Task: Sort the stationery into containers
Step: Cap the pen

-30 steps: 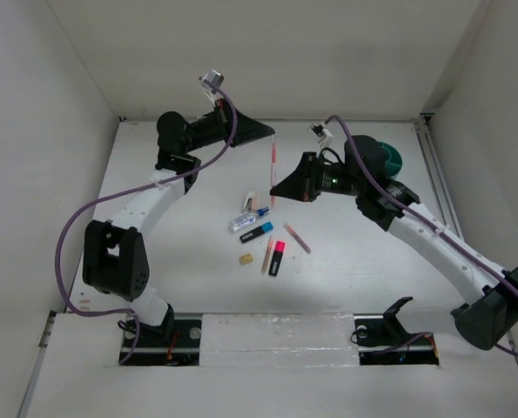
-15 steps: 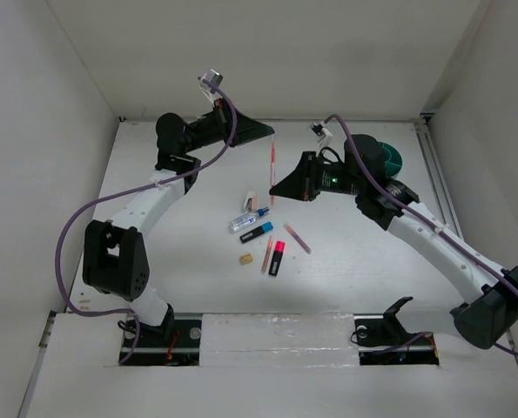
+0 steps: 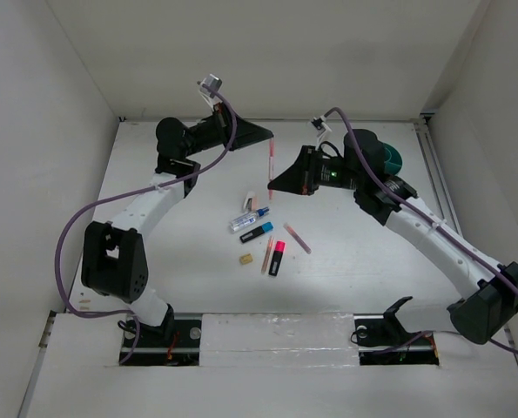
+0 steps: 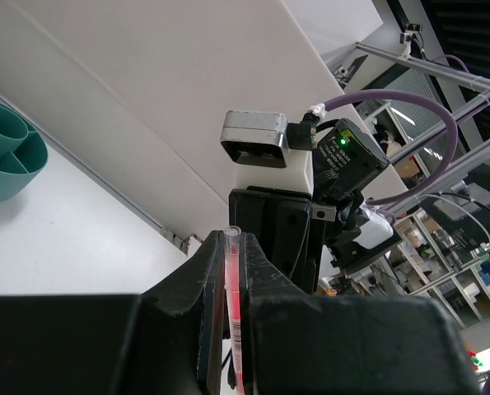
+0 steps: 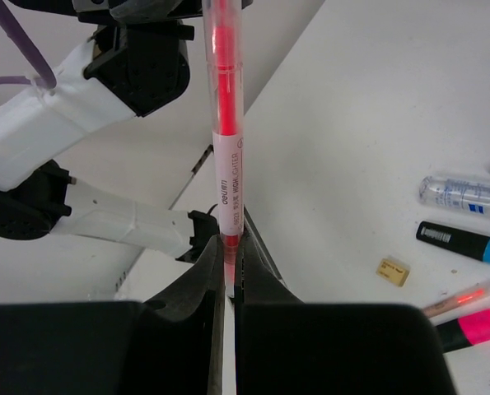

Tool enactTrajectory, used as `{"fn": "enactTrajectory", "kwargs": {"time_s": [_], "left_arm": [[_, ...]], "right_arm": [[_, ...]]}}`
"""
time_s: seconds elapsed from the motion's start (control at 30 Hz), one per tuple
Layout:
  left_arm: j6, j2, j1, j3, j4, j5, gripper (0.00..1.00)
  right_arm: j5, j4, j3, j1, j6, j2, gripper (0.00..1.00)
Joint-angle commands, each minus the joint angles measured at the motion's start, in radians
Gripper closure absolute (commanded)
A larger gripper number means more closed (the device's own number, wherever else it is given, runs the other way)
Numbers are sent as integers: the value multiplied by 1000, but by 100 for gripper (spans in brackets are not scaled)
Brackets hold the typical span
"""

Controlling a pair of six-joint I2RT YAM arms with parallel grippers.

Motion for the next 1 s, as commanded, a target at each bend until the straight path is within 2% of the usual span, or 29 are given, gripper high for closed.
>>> {"fn": "enactTrajectory", "kwargs": {"time_s": [0.0,0.27,0.63,0.97], "left_arm": [[29,-55,1,-12,55,22,100],[63,-74,1,-32,42,31,100],[84,-103,-9,-51,-13,31,100],[113,-103,-28,-42,-74,11,100]], "right_arm": [[-20,106,51,-10,30,-1,100],[20,155,51,-28,87,-35,100],[60,175,62,-58,78,-35,100],[60,218,134,-58,77,34,100]]}}
